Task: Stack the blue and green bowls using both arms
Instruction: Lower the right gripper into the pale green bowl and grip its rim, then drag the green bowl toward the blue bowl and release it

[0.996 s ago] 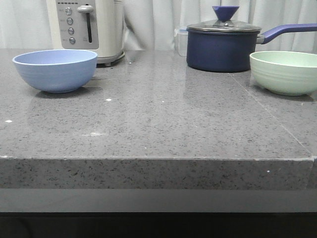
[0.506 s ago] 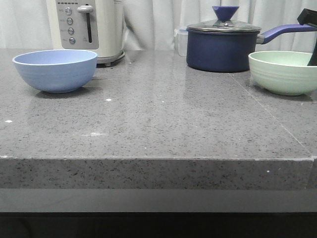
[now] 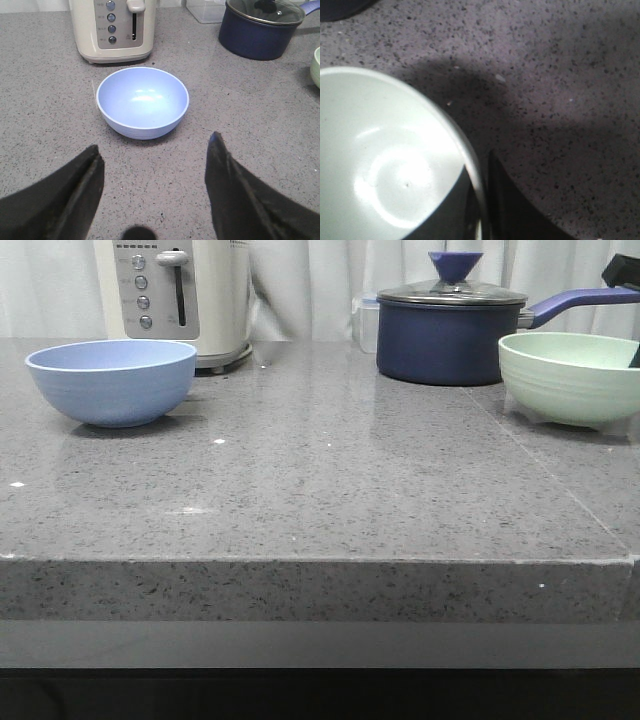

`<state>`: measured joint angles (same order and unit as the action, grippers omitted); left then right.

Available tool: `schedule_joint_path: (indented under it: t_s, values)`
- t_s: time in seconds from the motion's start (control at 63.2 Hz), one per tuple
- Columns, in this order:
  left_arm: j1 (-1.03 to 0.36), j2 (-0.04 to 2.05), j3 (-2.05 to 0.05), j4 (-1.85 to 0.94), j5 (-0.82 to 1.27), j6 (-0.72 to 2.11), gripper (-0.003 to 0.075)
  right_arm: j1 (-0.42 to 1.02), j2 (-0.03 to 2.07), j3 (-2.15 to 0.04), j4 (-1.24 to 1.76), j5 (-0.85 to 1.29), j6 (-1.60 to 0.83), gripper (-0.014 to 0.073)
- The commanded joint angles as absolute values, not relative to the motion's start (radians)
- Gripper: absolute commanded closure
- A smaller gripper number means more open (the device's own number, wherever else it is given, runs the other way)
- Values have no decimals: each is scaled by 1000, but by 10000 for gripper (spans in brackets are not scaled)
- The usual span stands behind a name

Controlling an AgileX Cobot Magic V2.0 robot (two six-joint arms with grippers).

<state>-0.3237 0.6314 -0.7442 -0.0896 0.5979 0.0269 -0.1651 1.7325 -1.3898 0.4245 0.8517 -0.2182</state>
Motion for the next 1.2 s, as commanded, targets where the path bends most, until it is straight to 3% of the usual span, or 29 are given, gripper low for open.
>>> schedule_joint_path:
  t_s: [0.0, 0.585, 0.917, 1.186]
  values:
    - [-332, 638, -776, -100, 519, 26, 279, -134, 1653, -1425, 440, 817, -240, 652]
    - [-332, 638, -776, -100, 519, 26, 279, 328, 1759, -1627, 316, 791, -111, 648]
    - [-332, 638, -776, -100, 519, 26, 279, 367, 1844, -1703, 263, 802, -56, 642]
    - [-332, 638, -776, -107, 519, 26, 279, 367, 1855, -1703, 236, 824, -56, 526]
